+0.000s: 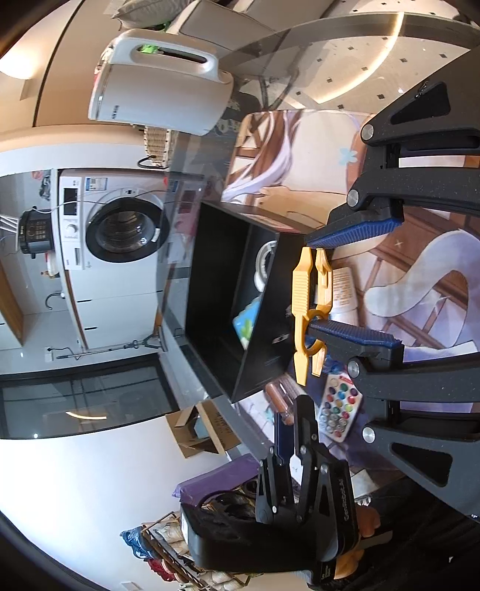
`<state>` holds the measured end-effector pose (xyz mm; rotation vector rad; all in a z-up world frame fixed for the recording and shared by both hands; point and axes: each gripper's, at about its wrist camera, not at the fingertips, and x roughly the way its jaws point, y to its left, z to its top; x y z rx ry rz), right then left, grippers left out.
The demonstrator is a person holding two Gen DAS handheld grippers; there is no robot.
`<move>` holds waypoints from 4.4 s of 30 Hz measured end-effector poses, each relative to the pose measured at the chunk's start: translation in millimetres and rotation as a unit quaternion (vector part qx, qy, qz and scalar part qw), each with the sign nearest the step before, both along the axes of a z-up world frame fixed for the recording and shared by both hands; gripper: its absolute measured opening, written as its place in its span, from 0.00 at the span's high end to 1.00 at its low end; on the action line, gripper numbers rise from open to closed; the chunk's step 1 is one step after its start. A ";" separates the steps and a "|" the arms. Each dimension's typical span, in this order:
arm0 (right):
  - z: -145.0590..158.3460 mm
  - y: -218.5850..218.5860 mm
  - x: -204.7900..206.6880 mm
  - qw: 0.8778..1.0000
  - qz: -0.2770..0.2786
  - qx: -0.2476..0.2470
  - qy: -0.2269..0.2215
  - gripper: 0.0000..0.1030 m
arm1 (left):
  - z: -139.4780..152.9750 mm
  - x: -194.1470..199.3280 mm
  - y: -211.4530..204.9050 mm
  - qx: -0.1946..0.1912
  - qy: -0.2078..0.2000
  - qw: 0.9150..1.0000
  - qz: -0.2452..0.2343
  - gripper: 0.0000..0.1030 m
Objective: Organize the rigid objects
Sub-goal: 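Carry the screwdriver into the box with left tool while right tool drops the clip, then withdraw both open tools away from the black box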
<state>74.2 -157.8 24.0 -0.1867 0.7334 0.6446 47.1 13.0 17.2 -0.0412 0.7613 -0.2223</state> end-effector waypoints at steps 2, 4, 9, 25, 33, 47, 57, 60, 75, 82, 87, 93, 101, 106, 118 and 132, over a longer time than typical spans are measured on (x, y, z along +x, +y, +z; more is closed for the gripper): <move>3.6 1.8 1.2 1.000 -0.001 0.003 -0.005 0.61 | 7.3 -2.3 1.0 -0.004 -0.013 1.000 0.002 0.77; 7.0 3.9 2.3 1.000 -0.001 0.006 -0.010 0.61 | 15.0 -4.2 2.2 -0.010 -0.023 1.000 0.003 0.77; 18.5 6.1 8.7 1.000 -0.009 0.020 -0.021 0.61 | 35.0 -1.7 6.1 -0.014 -0.050 0.999 0.015 0.77; 26.5 6.3 42.6 0.998 -0.052 0.026 -0.020 0.61 | 58.9 41.8 7.4 0.004 -0.086 0.996 0.037 0.77; 17.2 20.3 56.9 0.998 -0.054 -0.001 -0.018 0.61 | 48.3 68.0 6.0 0.009 -0.081 0.996 0.035 0.77; 6.6 53.9 68.8 0.997 -0.037 -0.049 -0.035 0.61 | 28.1 87.2 14.1 0.009 -0.069 0.997 0.042 0.77; -7.2 65.6 76.9 0.995 -0.040 -0.089 -0.033 0.59 | 16.0 94.2 15.7 0.013 -0.057 0.997 0.042 0.77; -5.4 66.8 73.1 0.994 -0.036 -0.091 -0.047 0.41 | 14.1 94.1 14.5 0.014 -0.054 0.998 0.038 0.77; 9.0 22.2 58.2 0.996 -0.068 -0.032 -0.039 0.09 | 23.2 80.3 12.8 0.017 -0.065 0.996 0.049 0.44; 8.1 3.2 44.6 0.998 -0.066 -0.003 -0.014 0.05 | 33.7 52.8 18.3 0.005 -0.079 0.994 0.078 0.00; 5.6 -1.0 36.5 0.998 -0.062 0.001 -0.004 0.01 | 35.5 37.8 23.3 -0.005 -0.085 0.992 0.089 0.00; -3.5 4.5 26.0 0.998 -0.054 -0.028 0.003 0.01 | 22.5 29.6 25.0 0.004 -0.073 0.992 0.104 0.00; -16.5 17.7 16.3 0.998 -0.035 -0.057 0.012 0.00 | 4.7 17.2 23.6 0.006 -0.039 0.991 0.129 0.00; -22.5 22.5 13.8 0.998 -0.027 -0.061 0.018 0.00 | 0.8 9.7 21.2 0.008 -0.036 0.990 0.135 0.00; -34.4 26.2 13.7 0.997 -0.016 -0.071 0.033 0.00 | -13.3 5.6 23.6 0.025 -0.014 0.991 0.134 0.00; -45.9 34.8 19.9 0.995 -0.007 -0.091 0.048 0.00 | -24.6 0.6 21.2 0.047 0.010 0.992 0.113 0.00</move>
